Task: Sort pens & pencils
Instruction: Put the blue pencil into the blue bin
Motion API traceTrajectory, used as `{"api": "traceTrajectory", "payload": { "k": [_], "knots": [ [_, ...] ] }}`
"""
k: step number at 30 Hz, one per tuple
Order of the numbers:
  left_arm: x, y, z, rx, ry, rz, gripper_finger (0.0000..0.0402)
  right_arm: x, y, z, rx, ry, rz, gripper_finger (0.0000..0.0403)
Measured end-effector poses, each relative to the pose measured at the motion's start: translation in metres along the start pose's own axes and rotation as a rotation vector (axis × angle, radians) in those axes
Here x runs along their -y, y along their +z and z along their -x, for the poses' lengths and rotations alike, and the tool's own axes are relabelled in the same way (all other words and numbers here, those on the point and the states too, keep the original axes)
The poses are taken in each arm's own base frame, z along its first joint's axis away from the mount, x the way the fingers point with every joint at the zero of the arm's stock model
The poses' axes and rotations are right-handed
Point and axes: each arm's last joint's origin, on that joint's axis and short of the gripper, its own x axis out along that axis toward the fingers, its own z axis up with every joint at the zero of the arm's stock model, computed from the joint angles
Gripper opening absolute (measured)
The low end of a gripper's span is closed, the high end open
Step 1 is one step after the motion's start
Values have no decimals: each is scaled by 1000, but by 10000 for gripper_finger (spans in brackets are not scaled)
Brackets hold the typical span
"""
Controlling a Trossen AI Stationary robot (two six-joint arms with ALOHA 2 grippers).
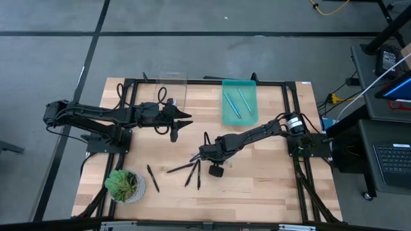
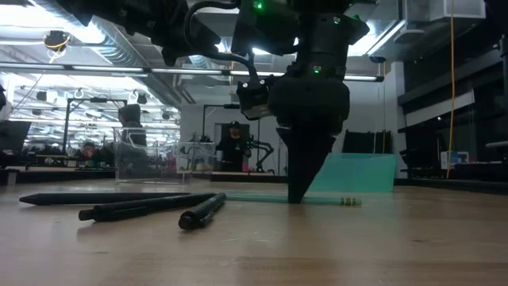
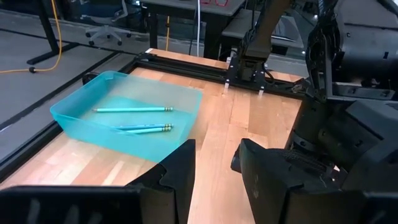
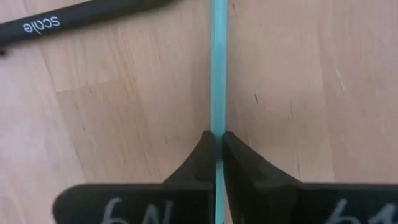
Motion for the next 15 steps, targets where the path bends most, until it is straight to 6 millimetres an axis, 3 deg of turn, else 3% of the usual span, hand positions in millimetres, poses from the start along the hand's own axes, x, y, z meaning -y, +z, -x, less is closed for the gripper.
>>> {"api": "traceTrajectory", "payload": {
  "k": [15],
  "knots": [
    [0,0,0,-3,1,0,121,5,-5,34,8,-26,-1,2]
  ]
}}
